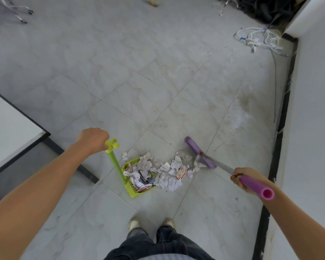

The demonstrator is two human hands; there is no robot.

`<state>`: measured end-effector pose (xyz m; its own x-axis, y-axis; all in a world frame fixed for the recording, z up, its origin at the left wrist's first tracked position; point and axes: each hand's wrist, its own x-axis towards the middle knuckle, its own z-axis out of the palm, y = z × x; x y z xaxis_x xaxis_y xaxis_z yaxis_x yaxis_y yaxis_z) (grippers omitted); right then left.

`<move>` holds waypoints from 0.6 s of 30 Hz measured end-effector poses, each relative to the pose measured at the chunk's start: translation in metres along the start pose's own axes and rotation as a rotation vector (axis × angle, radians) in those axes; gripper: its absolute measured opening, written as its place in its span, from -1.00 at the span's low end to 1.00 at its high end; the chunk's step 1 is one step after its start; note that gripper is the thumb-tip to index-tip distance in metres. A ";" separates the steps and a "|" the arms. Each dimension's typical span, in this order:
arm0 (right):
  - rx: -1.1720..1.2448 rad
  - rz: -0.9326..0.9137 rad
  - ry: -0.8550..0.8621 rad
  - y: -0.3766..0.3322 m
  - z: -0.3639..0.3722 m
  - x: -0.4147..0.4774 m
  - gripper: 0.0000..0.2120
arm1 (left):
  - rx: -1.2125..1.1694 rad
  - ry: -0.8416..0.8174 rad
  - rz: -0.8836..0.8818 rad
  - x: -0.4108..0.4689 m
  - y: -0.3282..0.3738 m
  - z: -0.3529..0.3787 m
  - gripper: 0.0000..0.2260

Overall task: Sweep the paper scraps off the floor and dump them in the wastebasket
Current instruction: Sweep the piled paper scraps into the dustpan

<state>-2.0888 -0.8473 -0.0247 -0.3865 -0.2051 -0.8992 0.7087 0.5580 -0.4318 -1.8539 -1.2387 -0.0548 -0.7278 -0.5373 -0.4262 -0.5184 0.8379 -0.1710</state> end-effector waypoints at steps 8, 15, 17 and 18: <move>-0.005 0.054 -0.168 0.018 0.037 -0.012 -0.84 | -0.009 0.033 -0.007 0.005 0.003 -0.002 -0.83; 0.035 0.203 -0.422 0.038 0.085 -0.040 -0.78 | -0.042 0.033 -0.069 0.002 0.008 -0.001 -0.78; 0.119 0.216 -0.507 0.044 0.094 -0.051 -0.54 | -0.055 0.036 -0.081 0.001 0.012 -0.002 -0.78; 0.156 0.214 -0.541 0.047 0.099 -0.055 -0.43 | -0.055 0.038 -0.084 0.000 0.014 -0.002 -0.78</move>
<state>-1.9756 -0.8890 -0.0023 0.1003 -0.5047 -0.8574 0.8318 0.5154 -0.2061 -1.8622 -1.2278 -0.0555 -0.6971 -0.6093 -0.3779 -0.6013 0.7839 -0.1547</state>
